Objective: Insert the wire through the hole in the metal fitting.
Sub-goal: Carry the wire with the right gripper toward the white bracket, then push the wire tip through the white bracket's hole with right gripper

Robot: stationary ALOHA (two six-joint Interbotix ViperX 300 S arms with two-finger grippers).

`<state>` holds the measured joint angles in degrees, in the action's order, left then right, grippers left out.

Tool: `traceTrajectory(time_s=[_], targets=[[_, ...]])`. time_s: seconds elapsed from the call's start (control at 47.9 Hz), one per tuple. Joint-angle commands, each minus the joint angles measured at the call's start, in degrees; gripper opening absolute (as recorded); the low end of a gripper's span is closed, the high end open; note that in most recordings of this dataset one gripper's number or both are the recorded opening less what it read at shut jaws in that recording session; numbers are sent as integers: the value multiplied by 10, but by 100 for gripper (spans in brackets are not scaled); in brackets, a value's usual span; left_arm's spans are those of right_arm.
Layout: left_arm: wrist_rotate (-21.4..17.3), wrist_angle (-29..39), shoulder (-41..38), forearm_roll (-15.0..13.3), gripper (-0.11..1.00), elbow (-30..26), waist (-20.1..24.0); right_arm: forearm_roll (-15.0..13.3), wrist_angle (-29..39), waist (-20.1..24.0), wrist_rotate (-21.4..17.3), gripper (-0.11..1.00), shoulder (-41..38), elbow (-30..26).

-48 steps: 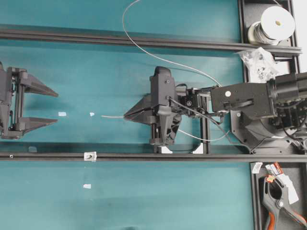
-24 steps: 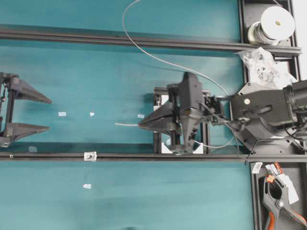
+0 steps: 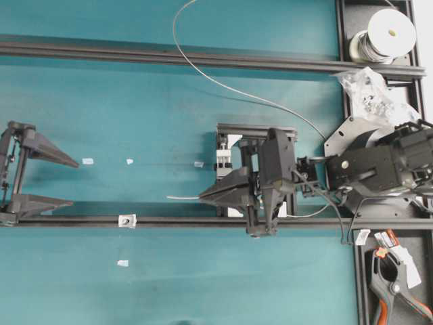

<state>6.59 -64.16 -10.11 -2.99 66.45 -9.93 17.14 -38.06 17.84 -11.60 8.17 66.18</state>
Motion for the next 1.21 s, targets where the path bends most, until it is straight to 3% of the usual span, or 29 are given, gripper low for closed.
traceTrajectory(time_s=[0.0, 0.188, 0.334, 1.189], targets=[[-1, -18, -7, -2, 74, -9, -10, 26, -46, 21, 13, -1, -22, -10], [-1, -25, -29, -2, 74, -26, -27, 105, -83, 69, 44, -1, -71, -22], [-1, -25, -45, -2, 74, -38, -42, 144, -91, 98, 63, -1, -98, -41], [0, -25, -77, -2, 74, -66, -55, 156, -73, 106, 70, -1, -120, -66]])
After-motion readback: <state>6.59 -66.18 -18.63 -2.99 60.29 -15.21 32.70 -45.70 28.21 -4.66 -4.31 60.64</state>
